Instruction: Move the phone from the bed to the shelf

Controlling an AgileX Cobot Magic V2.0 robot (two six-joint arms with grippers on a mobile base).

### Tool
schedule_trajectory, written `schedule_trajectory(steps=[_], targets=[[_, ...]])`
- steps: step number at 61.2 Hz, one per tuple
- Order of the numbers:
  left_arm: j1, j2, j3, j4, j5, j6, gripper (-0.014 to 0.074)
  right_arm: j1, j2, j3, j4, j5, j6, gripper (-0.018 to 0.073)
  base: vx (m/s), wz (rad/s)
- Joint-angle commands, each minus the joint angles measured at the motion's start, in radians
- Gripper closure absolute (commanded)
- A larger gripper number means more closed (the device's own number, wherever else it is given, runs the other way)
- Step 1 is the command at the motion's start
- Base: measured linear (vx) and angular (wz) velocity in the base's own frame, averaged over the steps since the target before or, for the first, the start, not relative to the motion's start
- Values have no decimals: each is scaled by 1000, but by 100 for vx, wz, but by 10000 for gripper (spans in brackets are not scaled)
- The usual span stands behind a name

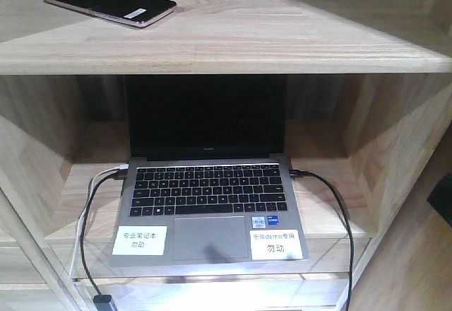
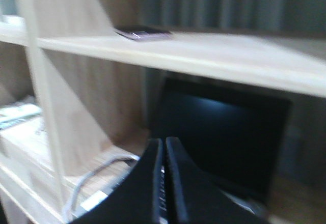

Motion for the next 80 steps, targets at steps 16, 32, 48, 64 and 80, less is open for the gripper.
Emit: schedule_trajectory(steps=[16,32,48,64,80], targets=[[-5,-5,3,-9,-65,-4,596,-6,10,-26,-491,-56,459,564,0,0],[-5,-5,3,-9,-65,-4,596,-155,4,-26,-531,-38,498,564,0,0],[-5,-5,3,-9,-65,-4,596,-294,-127,109,-511,-61,497,564,0,0],[-5,-5,3,-9,-65,-4,596,-394,-276,265,-504,-62,479,564,0,0],[-5,-5,3,-9,-65,-4,596,-403,-343,407,-502,-80,486,564,0,0]])
